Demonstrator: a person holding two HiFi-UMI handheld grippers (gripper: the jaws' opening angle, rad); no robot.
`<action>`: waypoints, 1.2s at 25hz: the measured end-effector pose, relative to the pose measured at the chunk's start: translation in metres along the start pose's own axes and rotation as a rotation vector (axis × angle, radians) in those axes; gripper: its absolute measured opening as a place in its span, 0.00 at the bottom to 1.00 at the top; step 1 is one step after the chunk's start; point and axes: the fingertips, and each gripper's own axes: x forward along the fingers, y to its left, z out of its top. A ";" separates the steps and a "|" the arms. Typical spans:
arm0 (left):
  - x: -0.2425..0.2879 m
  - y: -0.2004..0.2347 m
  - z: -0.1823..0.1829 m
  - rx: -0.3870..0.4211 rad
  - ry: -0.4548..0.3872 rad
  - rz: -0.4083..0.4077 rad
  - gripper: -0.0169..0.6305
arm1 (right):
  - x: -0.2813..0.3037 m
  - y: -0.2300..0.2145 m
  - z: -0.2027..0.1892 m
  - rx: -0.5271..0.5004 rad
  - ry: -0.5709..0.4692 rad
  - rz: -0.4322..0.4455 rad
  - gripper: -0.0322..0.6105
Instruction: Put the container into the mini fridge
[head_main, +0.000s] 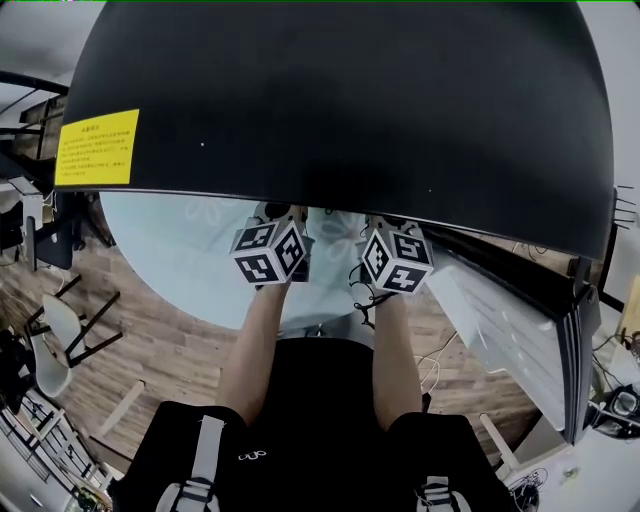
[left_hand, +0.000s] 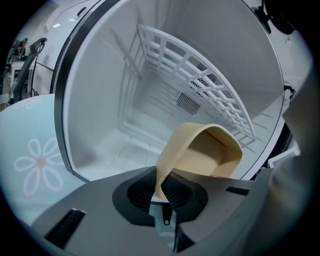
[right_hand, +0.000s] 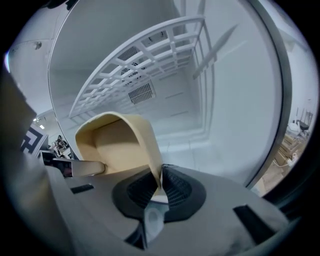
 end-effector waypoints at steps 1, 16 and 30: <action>0.001 0.001 0.000 -0.002 -0.001 -0.002 0.07 | 0.001 0.000 0.000 0.000 0.001 -0.001 0.09; 0.002 0.008 0.005 -0.047 -0.019 -0.023 0.12 | 0.010 0.008 0.000 0.005 0.002 0.015 0.10; 0.003 0.004 0.004 -0.068 -0.022 -0.041 0.16 | 0.009 0.013 0.000 0.026 -0.001 0.048 0.21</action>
